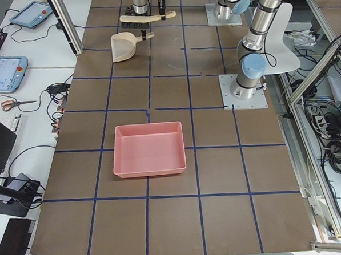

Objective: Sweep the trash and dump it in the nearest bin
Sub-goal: 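Drag the dustpan beside the trash with right gripper while left brings brush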

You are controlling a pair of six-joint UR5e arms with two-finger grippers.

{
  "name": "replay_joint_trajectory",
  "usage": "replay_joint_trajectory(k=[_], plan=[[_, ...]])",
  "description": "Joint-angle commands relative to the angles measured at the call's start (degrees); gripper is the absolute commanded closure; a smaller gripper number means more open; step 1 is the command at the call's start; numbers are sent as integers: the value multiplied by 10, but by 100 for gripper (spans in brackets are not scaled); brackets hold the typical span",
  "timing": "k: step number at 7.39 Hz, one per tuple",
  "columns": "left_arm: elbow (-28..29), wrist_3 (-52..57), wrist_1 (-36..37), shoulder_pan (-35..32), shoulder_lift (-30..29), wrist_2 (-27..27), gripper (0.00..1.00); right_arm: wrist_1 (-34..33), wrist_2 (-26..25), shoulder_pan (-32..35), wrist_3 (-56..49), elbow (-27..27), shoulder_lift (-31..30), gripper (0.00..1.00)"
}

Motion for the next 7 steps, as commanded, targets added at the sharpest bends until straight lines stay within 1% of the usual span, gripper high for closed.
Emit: replay_joint_trajectory(k=[1,2,4,5,6,7], plan=[[1,0,0,0,-1,0,100,16,-2,-7,-7,-6,-24,84],[1,0,0,0,0,0,100,57,-6,-27,-49,-6,-54,84],[0,-2,0,-2,-1,-1,100,216,-6,-134,-227,-3,-161,84],[-1,-19,0,-3,-4,-2,100,271,-12,-188,-319,-2,-204,84],[2,-48,3,-6,-15,-4,100,303,-44,-246,-426,-3,-221,84],[1,-88,8,-8,-17,-26,100,339,-46,-311,-516,-2,-232,85]])
